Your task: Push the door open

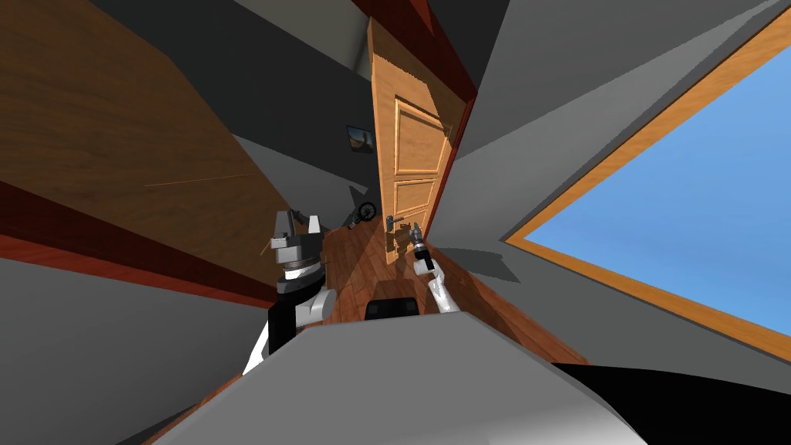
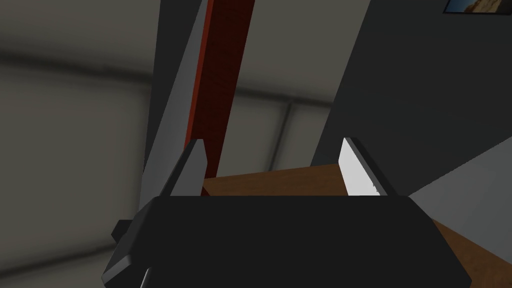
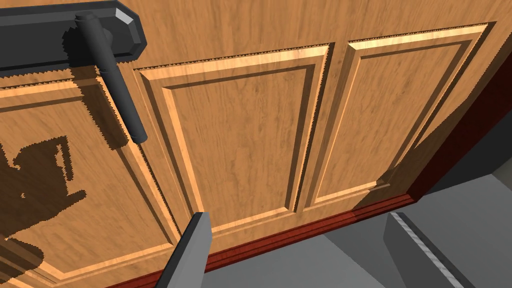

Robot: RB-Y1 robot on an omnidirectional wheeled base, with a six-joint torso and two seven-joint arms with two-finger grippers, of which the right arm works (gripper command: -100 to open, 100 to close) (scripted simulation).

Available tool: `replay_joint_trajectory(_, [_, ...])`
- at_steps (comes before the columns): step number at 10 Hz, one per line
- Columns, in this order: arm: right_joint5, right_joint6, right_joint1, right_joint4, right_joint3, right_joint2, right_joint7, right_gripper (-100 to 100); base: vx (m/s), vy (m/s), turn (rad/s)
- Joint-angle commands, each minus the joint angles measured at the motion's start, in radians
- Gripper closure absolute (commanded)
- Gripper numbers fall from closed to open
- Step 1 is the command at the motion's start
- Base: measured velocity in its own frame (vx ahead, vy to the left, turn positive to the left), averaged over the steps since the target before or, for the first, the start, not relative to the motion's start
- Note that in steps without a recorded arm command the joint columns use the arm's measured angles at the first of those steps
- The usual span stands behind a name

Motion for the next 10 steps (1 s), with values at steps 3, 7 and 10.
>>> replay_joint_trajectory(3, [0.007, -0.010, -0.051, 0.083, 0.013, -0.002, -0.009, -100, 0.030, -0.060, 0.065])
replay_joint_trajectory(7, [0.013, -0.018, -0.103, 0.182, 0.023, 0.000, -0.016, -100, 0.023, -0.059, 0.057])
replay_joint_trajectory(10, [0.016, -0.022, -0.130, 0.240, 0.029, 0.001, -0.019, -100, 0.022, -0.053, 0.047])
